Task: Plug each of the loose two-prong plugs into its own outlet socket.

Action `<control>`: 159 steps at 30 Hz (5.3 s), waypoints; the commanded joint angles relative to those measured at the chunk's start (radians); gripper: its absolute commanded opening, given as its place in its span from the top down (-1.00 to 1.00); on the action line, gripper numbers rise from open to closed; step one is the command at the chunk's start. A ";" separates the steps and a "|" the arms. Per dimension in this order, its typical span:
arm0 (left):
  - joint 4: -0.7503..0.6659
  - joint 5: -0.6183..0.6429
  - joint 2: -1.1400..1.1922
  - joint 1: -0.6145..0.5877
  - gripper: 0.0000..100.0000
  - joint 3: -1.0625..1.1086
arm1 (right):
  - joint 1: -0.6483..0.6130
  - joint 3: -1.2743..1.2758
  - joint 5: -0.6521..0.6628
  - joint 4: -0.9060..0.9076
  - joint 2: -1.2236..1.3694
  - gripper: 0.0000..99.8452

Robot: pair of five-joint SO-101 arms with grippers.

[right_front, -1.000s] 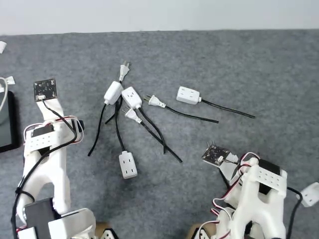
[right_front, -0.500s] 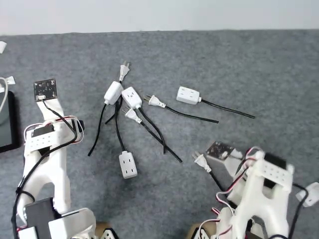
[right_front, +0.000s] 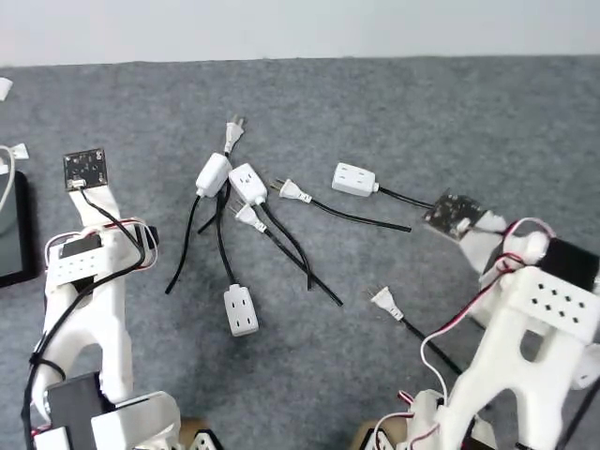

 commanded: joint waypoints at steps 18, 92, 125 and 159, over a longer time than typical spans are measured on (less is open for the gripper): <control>0.006 -0.014 -0.005 0.008 0.56 -0.048 | -0.363 0.651 -0.376 -0.707 0.004 0.61; 0.006 -0.083 -0.005 0.011 0.56 -0.048 | -0.727 0.112 -0.560 -0.351 0.318 0.79; 0.006 -0.097 -0.005 0.011 0.56 -0.051 | -0.460 0.316 -1.820 -0.679 0.378 0.79; 0.006 -0.097 -0.005 0.011 0.56 -0.050 | -0.383 0.255 -1.714 -0.611 0.476 0.79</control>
